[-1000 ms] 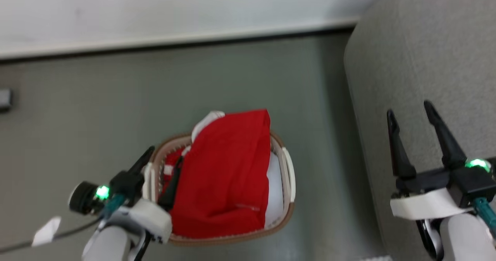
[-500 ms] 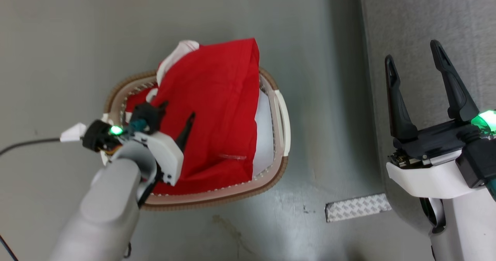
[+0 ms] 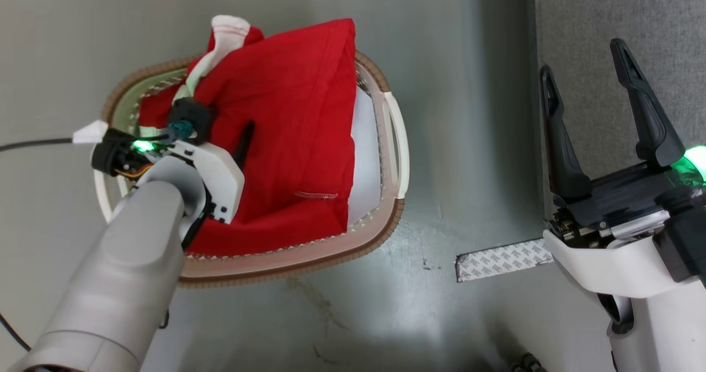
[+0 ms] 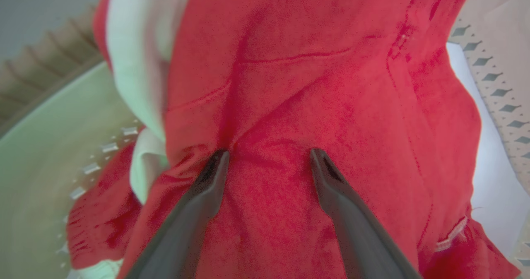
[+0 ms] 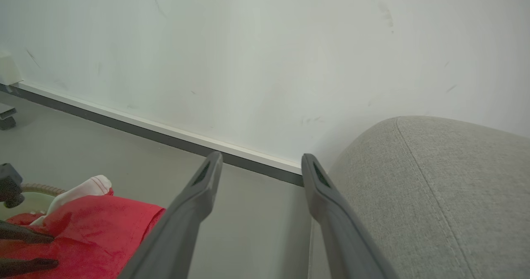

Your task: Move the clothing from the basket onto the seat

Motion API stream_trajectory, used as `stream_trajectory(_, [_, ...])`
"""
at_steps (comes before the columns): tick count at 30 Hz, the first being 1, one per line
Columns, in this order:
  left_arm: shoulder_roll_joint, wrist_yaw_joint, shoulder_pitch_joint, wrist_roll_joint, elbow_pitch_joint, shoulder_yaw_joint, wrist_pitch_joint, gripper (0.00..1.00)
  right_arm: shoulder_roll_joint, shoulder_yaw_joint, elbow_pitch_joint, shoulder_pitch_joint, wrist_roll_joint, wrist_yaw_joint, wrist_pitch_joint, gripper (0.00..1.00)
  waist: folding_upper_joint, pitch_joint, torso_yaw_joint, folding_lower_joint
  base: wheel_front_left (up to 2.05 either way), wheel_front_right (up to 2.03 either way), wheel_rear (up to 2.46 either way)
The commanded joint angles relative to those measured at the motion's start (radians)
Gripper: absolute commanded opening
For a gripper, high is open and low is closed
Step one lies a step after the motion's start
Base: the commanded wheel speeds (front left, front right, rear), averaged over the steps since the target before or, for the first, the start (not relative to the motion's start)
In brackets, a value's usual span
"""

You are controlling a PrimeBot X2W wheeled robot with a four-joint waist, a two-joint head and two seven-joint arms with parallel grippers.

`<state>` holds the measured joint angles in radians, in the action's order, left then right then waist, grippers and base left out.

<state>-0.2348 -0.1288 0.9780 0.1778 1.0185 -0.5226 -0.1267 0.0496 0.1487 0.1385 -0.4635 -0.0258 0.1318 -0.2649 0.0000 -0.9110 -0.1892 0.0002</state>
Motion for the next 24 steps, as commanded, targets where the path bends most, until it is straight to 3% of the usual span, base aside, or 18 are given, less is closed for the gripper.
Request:
stream_trajectory(1, [-0.002,-0.002,0.006,0.009,0.015,-0.010,-0.006,1.00,0.001,-0.004,0.008,0.011,0.006,-0.002,0.001,1.00,0.0000,-0.007,-0.006,-0.0002,0.00,0.00,0.00])
stream_trajectory(5, [0.001,-0.002,0.020,0.018,0.044,-0.055,-0.015,1.00,0.001,-0.009,0.009,0.020,0.017,-0.002,0.001,1.00,0.0000,-0.019,-0.013,-0.0002,0.00,0.00,0.00])
stream_trajectory(6, [-0.001,-0.002,0.022,0.019,0.051,-0.068,-0.014,0.76,0.001,-0.008,0.009,0.021,0.018,-0.002,0.001,1.00,0.0000,-0.021,-0.015,-0.0002,0.00,0.00,0.00])
stream_trajectory(7, [-0.001,-0.002,0.022,0.025,0.059,-0.078,-0.016,0.45,0.001,-0.009,0.010,0.023,0.019,-0.002,0.001,1.00,0.0000,-0.023,-0.017,-0.0002,0.00,0.00,0.00])
stream_trajectory(9, [-0.004,-0.002,0.025,0.030,0.069,-0.098,-0.024,0.18,0.001,-0.011,0.009,0.024,0.023,-0.002,0.001,1.00,0.0000,-0.025,-0.019,-0.0002,0.00,0.00,0.00])
stream_trajectory(10, [-0.005,-0.002,0.027,0.036,0.073,-0.106,-0.027,0.00,0.001,-0.013,0.007,0.025,0.026,-0.002,0.001,1.00,0.0000,-0.024,-0.020,-0.0002,0.00,0.00,0.00])
stream_trajectory(17, [0.002,-0.002,0.018,0.084,0.090,-0.136,-0.067,0.00,0.001,-0.028,-0.024,0.032,0.033,-0.002,0.001,1.00,0.0000,0.019,-0.006,-0.0002,0.00,0.00,0.00])
stream_trajectory(24, [0.010,-0.002,-0.068,0.168,0.025,-0.140,-0.124,0.00,0.002,-0.050,-0.098,0.070,0.024,-0.002,0.001,1.00,0.0000,0.155,0.035,-0.0002,0.00,0.00,0.00])
